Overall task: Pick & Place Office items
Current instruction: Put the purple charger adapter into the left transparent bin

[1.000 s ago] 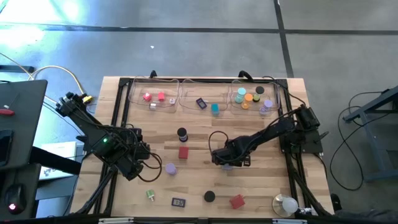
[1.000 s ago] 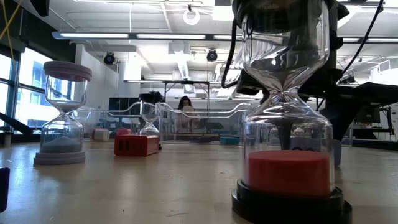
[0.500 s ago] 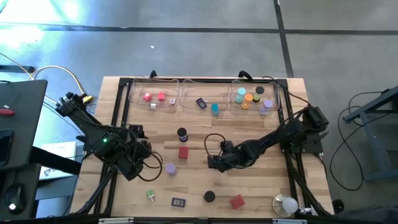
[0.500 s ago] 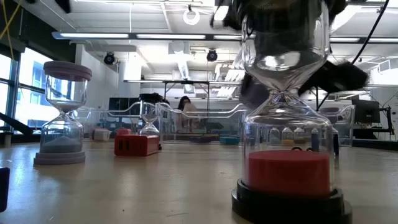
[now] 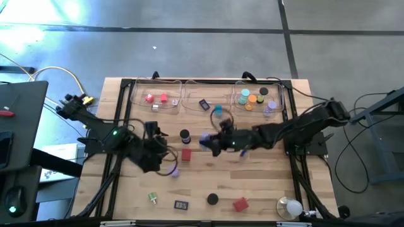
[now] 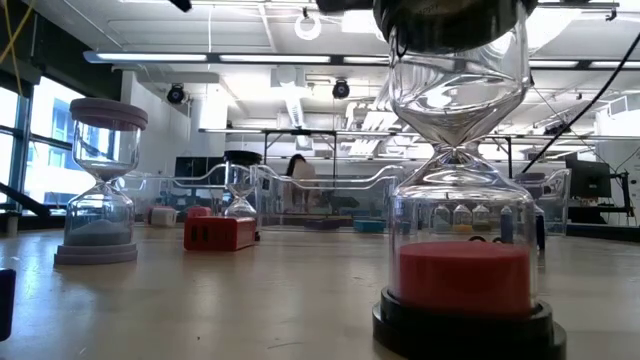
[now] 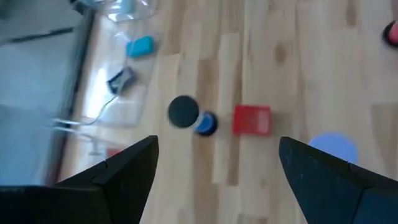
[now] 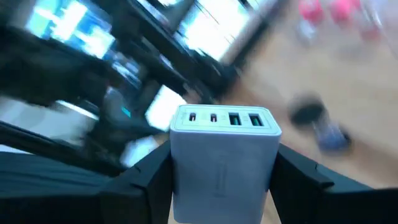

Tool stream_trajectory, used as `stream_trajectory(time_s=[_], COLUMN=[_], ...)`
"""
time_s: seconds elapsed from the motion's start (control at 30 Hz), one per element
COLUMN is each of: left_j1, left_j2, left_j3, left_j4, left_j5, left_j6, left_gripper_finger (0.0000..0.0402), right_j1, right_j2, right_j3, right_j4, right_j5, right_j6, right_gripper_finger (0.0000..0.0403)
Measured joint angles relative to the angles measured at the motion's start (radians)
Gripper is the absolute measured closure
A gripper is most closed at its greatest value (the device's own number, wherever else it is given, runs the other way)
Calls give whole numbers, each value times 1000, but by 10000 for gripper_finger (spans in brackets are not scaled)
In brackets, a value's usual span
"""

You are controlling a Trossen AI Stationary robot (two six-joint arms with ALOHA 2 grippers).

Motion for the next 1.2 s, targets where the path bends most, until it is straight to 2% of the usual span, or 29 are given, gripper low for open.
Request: stream_trajectory(time_s=[0.13, 0.27, 0.43, 0.57, 0.73, 0.9, 1.2], left_j1=[84, 155, 248, 337, 453, 515, 549], left_j2=[0, -7, -13, -13, -4, 17, 82], left_j3=[0, 0, 0, 0, 0, 0, 0], left_j4=[81, 195, 324, 491, 667, 769, 848], left_j5=[62, 199, 320, 478, 661, 716, 718], left_j6=[-9, 22, 51, 59, 76, 143, 166], left_gripper_finger=[78, 78, 79, 79, 79, 79, 79], right_j1=[-51, -82, -100, -102, -112, -134, -174], right_j2=[-72, -131, -171, -183, -199, -222, -243], right_j3=[0, 1, 1, 1, 1, 1, 1], right_j4=[70, 106, 126, 129, 132, 139, 152], right_j5=[-3, -23, -38, -40, -106, -187, -274], right_j6=[-181, -310, -473, -537, -600, -632, -687], right_gripper_finger=[203, 203, 203, 203, 204, 204, 204])
